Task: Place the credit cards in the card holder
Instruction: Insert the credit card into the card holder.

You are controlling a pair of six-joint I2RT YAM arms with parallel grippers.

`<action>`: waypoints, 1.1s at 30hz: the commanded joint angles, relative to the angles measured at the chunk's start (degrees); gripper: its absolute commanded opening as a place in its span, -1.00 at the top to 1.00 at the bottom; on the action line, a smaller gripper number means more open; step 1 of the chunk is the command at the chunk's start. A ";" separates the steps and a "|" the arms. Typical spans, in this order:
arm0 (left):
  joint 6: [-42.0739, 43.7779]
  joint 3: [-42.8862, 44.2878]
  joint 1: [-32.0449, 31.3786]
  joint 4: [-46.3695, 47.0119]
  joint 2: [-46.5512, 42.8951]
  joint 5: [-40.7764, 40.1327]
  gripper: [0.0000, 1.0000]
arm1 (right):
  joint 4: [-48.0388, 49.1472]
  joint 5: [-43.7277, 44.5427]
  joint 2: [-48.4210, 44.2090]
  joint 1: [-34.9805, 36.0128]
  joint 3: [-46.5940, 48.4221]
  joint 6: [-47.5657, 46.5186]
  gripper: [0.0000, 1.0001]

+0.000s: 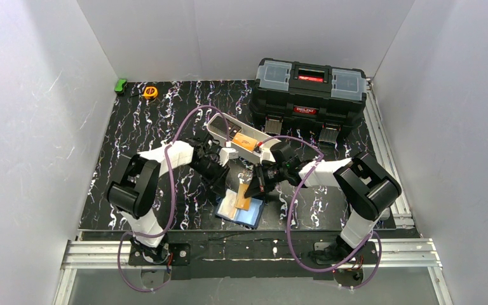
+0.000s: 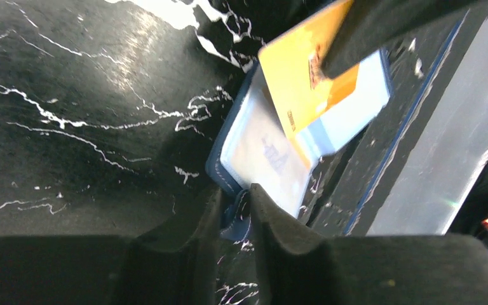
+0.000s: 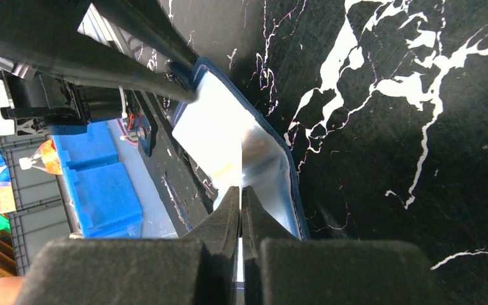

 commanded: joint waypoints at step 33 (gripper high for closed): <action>-7.68 4.54 -0.76 -3.62 4.56 8.07 0.46 | 0.11 1.20 -0.79 0.40 1.73 -3.40 0.97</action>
